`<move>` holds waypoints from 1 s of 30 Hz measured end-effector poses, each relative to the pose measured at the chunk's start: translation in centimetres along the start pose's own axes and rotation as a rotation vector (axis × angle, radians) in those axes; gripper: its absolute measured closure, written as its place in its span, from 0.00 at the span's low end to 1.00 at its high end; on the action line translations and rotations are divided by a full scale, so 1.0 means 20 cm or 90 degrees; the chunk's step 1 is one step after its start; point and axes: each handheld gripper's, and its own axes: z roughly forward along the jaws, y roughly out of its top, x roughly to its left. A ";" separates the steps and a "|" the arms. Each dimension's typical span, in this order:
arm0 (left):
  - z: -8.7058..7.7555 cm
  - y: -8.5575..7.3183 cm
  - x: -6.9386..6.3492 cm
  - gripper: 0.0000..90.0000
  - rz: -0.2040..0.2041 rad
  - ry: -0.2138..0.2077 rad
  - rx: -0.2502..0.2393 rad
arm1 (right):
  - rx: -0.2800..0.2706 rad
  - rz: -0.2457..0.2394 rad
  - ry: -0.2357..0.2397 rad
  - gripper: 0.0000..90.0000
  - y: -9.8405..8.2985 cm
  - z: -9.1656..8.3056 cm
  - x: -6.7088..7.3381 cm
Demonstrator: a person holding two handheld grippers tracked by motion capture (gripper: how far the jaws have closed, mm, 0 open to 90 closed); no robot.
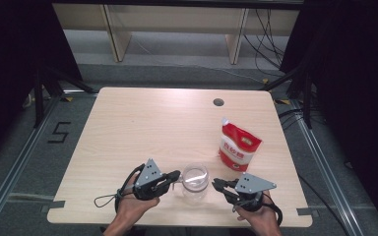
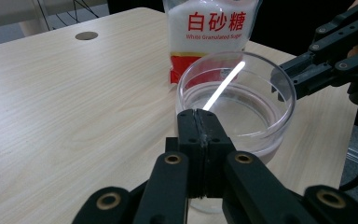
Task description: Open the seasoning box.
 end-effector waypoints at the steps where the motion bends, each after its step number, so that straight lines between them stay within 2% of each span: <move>1: 0.00 0.00 0.00 0.98 0.000 0.000 -0.002 | 0.004 -0.003 0.002 0.92 0.00 0.00 0.00; 7: 0.00 -0.01 0.00 0.98 -0.003 0.003 -0.005 | 0.004 -0.011 0.005 0.93 0.02 0.01 0.01; 8: 0.00 -0.01 0.00 0.98 -0.002 0.000 -0.008 | 0.001 -0.004 0.010 0.93 0.02 0.02 0.01; 11: 0.00 -0.01 0.01 0.98 0.004 -0.005 -0.012 | 0.003 -0.007 0.014 0.93 0.03 0.03 0.01; 13: 0.00 -0.01 0.01 0.98 -0.007 0.006 -0.007 | 0.001 -0.004 0.015 0.93 0.03 0.03 0.02; 15: -0.01 -0.02 0.01 0.98 -0.003 0.006 -0.004 | 0.005 0.007 0.015 0.93 0.04 0.03 0.03; 16: -0.01 -0.02 0.02 0.98 -0.003 0.005 -0.003 | -0.004 -0.006 0.019 0.93 0.04 0.04 0.02; 17: 0.00 -0.02 0.01 0.98 -0.014 0.006 -0.010 | -0.008 -0.009 0.016 0.93 0.04 0.04 0.02; 19: -0.01 -0.02 0.02 0.98 -0.010 0.005 -0.010 | -0.005 -0.005 0.022 0.93 0.05 0.03 0.02; 21: -0.01 -0.02 0.02 0.97 -0.011 0.000 -0.013 | -0.016 -0.016 0.017 0.94 0.06 0.04 0.02; 23: -0.01 -0.02 0.02 0.97 -0.010 0.000 -0.013 | -0.014 -0.007 0.017 0.94 0.07 0.04 0.02; 26: -0.01 -0.02 0.02 0.96 -0.008 0.000 -0.007 | -0.012 -0.019 0.024 0.94 0.08 0.04 0.02; 28: -0.01 -0.02 0.02 0.96 -0.009 -0.002 -0.009 | -0.012 -0.014 0.028 0.94 0.08 0.05 0.03; 30: -0.02 -0.02 0.02 0.91 -0.017 -0.002 -0.007 | -0.017 -0.012 0.019 0.94 0.08 0.05 0.03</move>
